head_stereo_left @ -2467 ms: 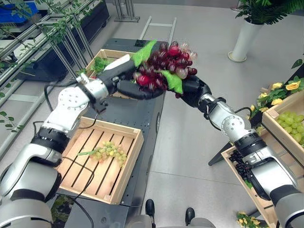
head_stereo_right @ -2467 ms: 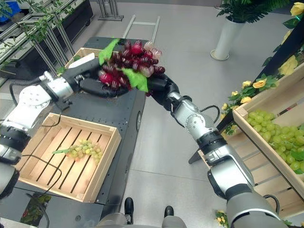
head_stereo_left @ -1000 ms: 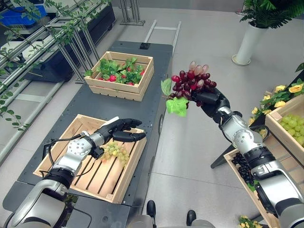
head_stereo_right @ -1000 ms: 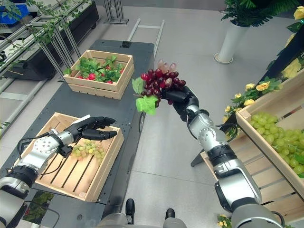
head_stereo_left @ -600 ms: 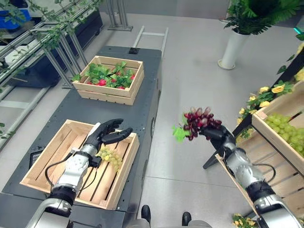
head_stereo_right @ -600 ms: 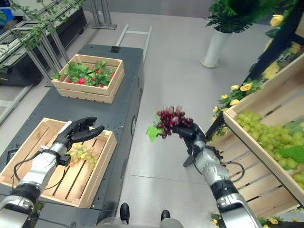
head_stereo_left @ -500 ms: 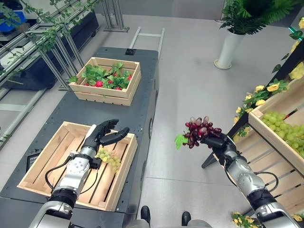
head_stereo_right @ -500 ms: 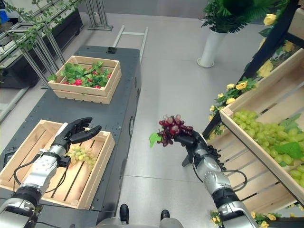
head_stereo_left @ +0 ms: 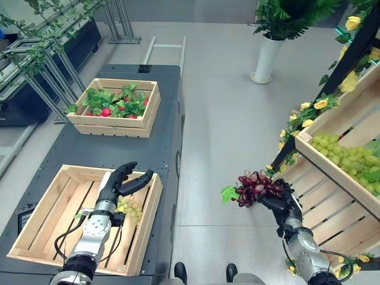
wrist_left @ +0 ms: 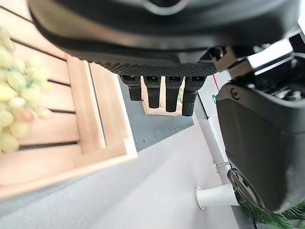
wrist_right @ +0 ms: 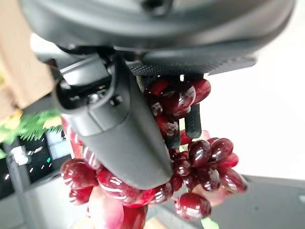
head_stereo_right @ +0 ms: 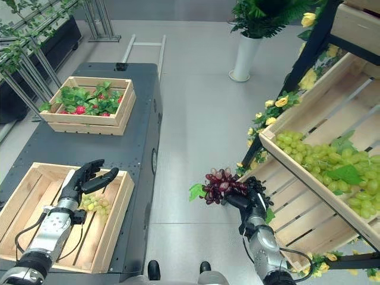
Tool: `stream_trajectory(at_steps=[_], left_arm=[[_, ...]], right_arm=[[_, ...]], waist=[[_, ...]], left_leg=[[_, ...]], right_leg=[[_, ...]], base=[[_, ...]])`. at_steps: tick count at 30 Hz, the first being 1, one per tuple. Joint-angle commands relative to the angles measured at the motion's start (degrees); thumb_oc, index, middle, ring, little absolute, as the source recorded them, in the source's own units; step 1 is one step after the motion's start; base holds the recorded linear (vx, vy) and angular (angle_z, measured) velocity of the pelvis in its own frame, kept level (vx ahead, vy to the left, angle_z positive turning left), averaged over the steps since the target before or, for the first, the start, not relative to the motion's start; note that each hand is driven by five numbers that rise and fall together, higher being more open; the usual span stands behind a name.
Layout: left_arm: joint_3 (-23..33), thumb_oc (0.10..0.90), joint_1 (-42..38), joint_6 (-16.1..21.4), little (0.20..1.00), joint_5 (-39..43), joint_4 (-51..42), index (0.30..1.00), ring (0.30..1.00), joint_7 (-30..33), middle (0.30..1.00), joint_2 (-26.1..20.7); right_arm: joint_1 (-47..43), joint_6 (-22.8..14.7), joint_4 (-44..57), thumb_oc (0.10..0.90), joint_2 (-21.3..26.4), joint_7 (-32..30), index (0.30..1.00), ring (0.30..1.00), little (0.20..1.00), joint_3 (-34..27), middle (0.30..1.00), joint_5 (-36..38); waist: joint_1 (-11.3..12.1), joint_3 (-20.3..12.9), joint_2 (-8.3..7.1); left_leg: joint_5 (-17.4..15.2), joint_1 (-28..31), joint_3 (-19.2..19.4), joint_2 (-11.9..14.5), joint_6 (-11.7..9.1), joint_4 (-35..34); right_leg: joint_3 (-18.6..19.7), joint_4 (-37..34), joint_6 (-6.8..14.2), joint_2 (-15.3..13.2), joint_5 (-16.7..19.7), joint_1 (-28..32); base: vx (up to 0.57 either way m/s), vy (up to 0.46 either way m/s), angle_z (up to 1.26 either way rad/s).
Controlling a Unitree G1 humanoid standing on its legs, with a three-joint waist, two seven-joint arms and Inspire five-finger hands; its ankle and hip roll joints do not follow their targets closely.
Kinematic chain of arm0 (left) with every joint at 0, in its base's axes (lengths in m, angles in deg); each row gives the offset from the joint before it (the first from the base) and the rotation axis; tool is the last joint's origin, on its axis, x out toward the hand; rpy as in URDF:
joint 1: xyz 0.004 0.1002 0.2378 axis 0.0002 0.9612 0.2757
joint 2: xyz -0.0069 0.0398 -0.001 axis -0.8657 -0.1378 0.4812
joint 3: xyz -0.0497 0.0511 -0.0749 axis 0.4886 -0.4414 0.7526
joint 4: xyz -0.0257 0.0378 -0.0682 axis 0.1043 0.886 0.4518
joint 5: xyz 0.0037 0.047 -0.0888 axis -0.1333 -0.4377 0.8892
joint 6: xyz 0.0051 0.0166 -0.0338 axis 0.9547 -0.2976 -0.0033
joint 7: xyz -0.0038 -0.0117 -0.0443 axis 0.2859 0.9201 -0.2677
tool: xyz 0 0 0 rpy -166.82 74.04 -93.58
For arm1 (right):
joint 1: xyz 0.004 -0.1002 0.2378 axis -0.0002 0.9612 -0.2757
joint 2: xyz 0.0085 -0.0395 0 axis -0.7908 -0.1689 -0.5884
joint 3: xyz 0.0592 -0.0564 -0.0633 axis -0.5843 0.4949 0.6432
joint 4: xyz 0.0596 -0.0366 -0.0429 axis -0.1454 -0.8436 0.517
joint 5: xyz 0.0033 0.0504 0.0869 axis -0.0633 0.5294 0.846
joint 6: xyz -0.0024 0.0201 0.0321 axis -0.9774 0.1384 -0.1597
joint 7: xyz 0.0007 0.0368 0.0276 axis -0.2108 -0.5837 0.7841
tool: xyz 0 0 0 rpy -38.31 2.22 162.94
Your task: Pick up the fruits from the basket on one side to the basket on the other side
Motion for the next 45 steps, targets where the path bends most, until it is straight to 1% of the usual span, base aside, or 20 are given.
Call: stream_trajectory(at_steps=[1, 6, 9, 11, 13, 14, 16, 18, 20, 24, 28, 29, 31, 32, 34, 35, 36, 38, 41, 45], left_arm=[[3.03, 0.8, -4.98, 9.08, 0.9, -0.65, -1.25, 0.9, 0.9, 4.68, 0.9, 0.61], [2.25, 0.8, -5.64, 9.12, 0.9, -1.7, -2.13, 0.9, 0.9, 6.58, 0.9, 1.89], [1.6, 0.8, -6.83, 9.52, 0.9, -2.23, -2.76, 0.9, 0.9, 8.11, 0.9, 2.77], [1.02, 0.8, -7.91, 10.19, 0.9, -2.33, -3.09, 0.9, 0.9, 9.4, 0.9, 2.99], [0.35, 0.8, -9.48, 10.4, 0.9, -2.37, -4.01, 0.9, 0.9, 10.92, 0.9, 2.95], [0.24, 0.8, -9.86, 10.48, 0.9, -2.62, -4.19, 0.9, 0.9, 11.41, 0.9, 2.94], [-0.37, 0.8, -11.75, 11.04, 0.9, -2.44, -4.72, 0.9, 0.9, 13.52, 0.9, 2.52], [-1.06, 0.8, -13.31, 12.26, 0.9, -1.8, -4.45, 0.9, 0.9, 14.93, 0.9, 2.61], [-2.05, 0.8, -14.54, 12.83, 0.9, -1.64, -4.51, 0.9, 0.9, 14.77, 0.9, 2.65], [-4.63, 0.8, -17.32, 11.74, 0.9, -1.03, -6.57, 0.9, 0.9, 14.23, 0.9, 1.05], [-5.46, 0.8, -19.14, 11.57, 0.9, 0.66, -8.04, 0.9, 0.9, 13.29, 0.9, 0.25], [-6.07, 0.8, -19.98, 11.9, 0.9, 1.1, -9.08, 0.9, 0.9, 13.16, 0.9, 0.07], [-6.53, 0.8, -20.58, 11.78, 0.9, 1.76, -10.29, 0.9, 0.9, 12.88, 0.9, -0.17], [-7.07, 0.8, -21.0, 11.93, 0.9, 2.05, -11.47, 0.9, 0.9, 12.69, 0.9, -0.13], [-7.45, 0.8, -21.28, 12.08, 0.9, 2.44, -11.99, 0.9, 0.9, 12.38, 0.9, -0.23], [-8.16, 0.8, -21.91, 12.27, 0.9, 2.93, -13.0, 0.9, 0.9, 11.74, 0.9, -0.24], [-8.37, 0.8, -21.93, 12.29, 0.9, 3.08, -13.42, 0.9, 0.9, 11.61, 0.9, -0.31], [-9.71, 0.8, -22.37, 11.81, 0.9, 3.93, -16.27, 0.9, 0.9, 10.95, 0.9, -0.98], [-10.68, 0.8, -22.52, 11.39, 0.9, 4.37, -18.2, 0.9, 0.9, 10.12, 0.9, -1.31], [-12.77, 0.8, -22.58, 10.47, 0.9, 3.08, -22.04, 0.9, 0.9, 8.72, 0.9, -3.63]], right_arm=[[-4.14, -10.66, 1.79, 0.4, 1.1, 0.08, 0.3, 0.3, 0.3, -4.15, 0.3, 1.87], [-3.92, -12.12, 0.8, 0.4, 1.14, -1.35, 0.3, 0.3, 0.3, -5.8, 0.3, 2.74], [-3.99, -12.57, 0.95, 0.4, 2.34, -2.04, 0.3, 0.3, 0.3, -7.84, 0.3, 3.57], [-4.86, -13.05, 0.9, 0.4, 3.53, -2.22, 0.3, 0.3, 0.3, -9.1, 0.3, 4.53], [-6.26, -14.18, 0.47, 0.4, 4.94, -2.55, 0.3, 0.3, 0.3, -11.2, 0.3, 6.19], [-6.53, -14.28, 0.34, 0.4, 5.23, -2.39, 0.3, 0.3, 0.3, -11.71, 0.3, 6.63], [-8.07, -15.67, -0.1, 0.4, 6.23, -3.42, 0.3, 0.3, 0.3, -13.47, 0.3, 8.14], [-9.92, -16.41, -0.65, 0.4, 7.16, -4.32, 0.3, 0.3, 0.3, -14.44, 0.3, 9.61], [-11.69, -17.24, -1.83, 0.4, 7.98, -5.26, 0.3, 0.3, 0.3, -15.62, 0.3, 12.19], [-14.68, -18.5, -3.09, 0.4, 9.41, -7.32, 0.3, 0.3, 0.3, -17.84, 0.3, 15.81], [-17.13, -17.77, -4.75, 0.4, 10.8, -7.89, 0.3, 0.3, 0.3, -19.54, 0.3, 17.57], [-18.73, -17.25, -5.84, 0.4, 11.46, -8.19, 0.3, 0.3, 0.3, -19.87, 0.3, 19.09], [-20.03, -16.73, -7.02, 0.4, 12.07, -8.06, 0.3, 0.3, 0.3, -20.25, 0.3, 20.6], [-21.63, -15.68, -8.92, 0.4, 13.55, -8.09, 0.3, 0.3, 0.3, -21.24, 0.3, 22.04], [-22.47, -15.05, -10.37, 0.4, 14.7, -8.06, 0.3, 0.3, 0.3, -22.05, 0.3, 22.93], [-24.38, -14.3, -13.44, 0.4, 16.68, -8.08, 0.3, 0.3, 0.3, -23.51, 0.3, 24.1], [-24.8, -14.06, -14.28, 0.4, 17.35, -7.9, 0.3, 0.3, 0.3, -23.95, 0.3, 24.43], [-27.09, -12.25, -16.71, 0.4, 20.08, -8.1, 0.3, 0.3, 0.3, -25.12, 0.3, 25.94], [-28.72, -11.03, -18.53, 0.4, 22.02, -6.74, 0.3, 0.3, 0.3, -25.55, 0.3, 28.07], [-31.45, -8.08, -21.01, 0.4, 25.24, -6.83, 0.3, 0.3, 0.3, -25.91, 0.3, 29.36]], waist=[[-0.54, -3.78, 2.91], [-1.2, -2.26, 2.98], [-2.02, -0.26, 2.72], [-2.44, 1.42, 2.52], [-2.89, 3.61, 2.21], [-2.96, 4.19, 2.11], [-3.16, 6.52, 1.82], [-3.28, 8.48, 1.53], [-3.11, 10.13, 1.41], [-2.76, 13.1, 1.23], [-2.65, 14.66, 0.97], [-2.55, 15.42, 0.99], [-2.48, 15.93, 1.06], [-2.31, 16.56, 1.12], [-2.19, 16.81, 1.16], [-1.85, 17.17, 1.22], [-1.73, 17.23, 1.23], [-1.12, 17.51, 1.28], [-0.57, 17.75, 1.24], [0.55, 18.01, 1.07]], left_leg=[[-8.72, 2.86, -2.16, -1.12, -0.22, 0.58], [-8.6, 2.54, -1.4, -0.65, -0.11, 1.62], [-10.01, -0.1, -0.4, -0.28, -0.33, 6.9], [-10.88, -2.1, 0.11, -0.1, -0.47, 10.27], [-12.49, -4.98, 0.64, 0.0, -0.55, 15.07], [-12.84, -5.75, 0.61, -0.04, -0.59, 16.19], [-13.99, -9.19, 0.4, -0.22, -0.64, 20.32], [-14.68, -12.22, 0.33, -0.36, -0.62, 23.59], [-15.56, -15.52, 0.16, -0.52, -0.59, 27.31], [-16.66, -20.06, -0.51, -0.81, -0.33, 32.11], [-17.98, -23.16, -0.83, -0.95, -0.06, 35.68], [-18.18, -24.87, -1.02, -1.08, -0.02, 37.09], [-18.44, -26.08, -1.02, -1.1, 0.02, 38.21], [-18.86, -27.4, -1.2, -1.09, 0.12, 39.57], [-19.13, -28.17, -1.31, -1.06, 0.17, 40.45], [-19.62, -29.63, -1.52, -0.99, 0.27, 42.11], [-19.74, -30.04, -1.67, -1.03, 0.27, 42.52], [-20.3, -32.08, -2.25, -1.16, 0.41, 44.41], [-20.68, -33.63, -2.64, -1.18, 0.56, 45.97], [-21.3, -35.86, -3.18, -1.25, 0.93, 48.28]], right_leg=[[-2.07, 2.54, -2.89, 2.79, -2.76, -1.33], [-1.58, 7.34, -3.4, 3.17, -4.73, -3.33], [-1.5, 11.47, -4.05, 3.29, -6.13, -5.75], [-1.52, 14.01, -4.47, 3.32, -6.82, -7.51], [-1.33, 17.39, -5.08, 3.44, -7.89, -9.95], [-1.29, 18.1, -5.2, 3.47, -8.05, -10.53], [-1.31, 21.24, -5.74, 3.53, -8.71, -13.39], [-1.2, 23.47, -6.23, 3.61, -8.92, -16.09], [-1.32, 25.89, -6.83, 3.76, -9.25, -18.67], [-1.3, 30.98, -7.58, 4.09, -10.15, -23.03], [-1.44, 34.41, -7.99, 4.23, -11.09, -25.79], [-1.47, 35.91, -8.15, 4.37, -11.26, -27.38], [-1.53, 37.28, -8.24, 4.36, -11.49, -28.61], [-1.71, 39.09, -8.3, 4.34, -11.89, -30.01], [-1.83, 40.17, -8.32, 4.31, -12.14, -30.78], [-2.1, 42.09, -8.37, 4.29, -12.65, -32.14], [-2.1, 42.54, -8.38, 4.31, -12.76, -32.47], [-2.27, 44.15, -8.53, 4.34, -13.2, -34.03], [-2.48, 45.68, -8.58, 4.14, -13.49, -35.46], [-2.79, 47.74, -8.47, 3.86, -13.73, -37.56]], base=[[0.0, 0.046, -0.17], [0.0, 0.027, -0.13], [-0.04, 0.021, -0.08], [-0.1, 0.018, -0.23], [-0.1, 0.003, -0.25], [-0.1, -0.008, -0.16], [-0.14, -0.01, -0.02], [-0.18, -0.012, 0.01], [-0.15, -0.017, 0.02], [-0.11, -0.012, -0.02], [-0.04, 0.003, -0.03], [-0.06, 0.023, 0.05], [-0.04, 0.037, 0.04], [-0.02, 0.036, 0.03], [-0.01, 0.024, 0.05], [0.0, 0.015, 0.06], [0.0, 0.01, 0.09], [-0.01, -0.011, 0.09], [-0.01, -0.02, 0.08], [0.0, -0.044, 0.01]])
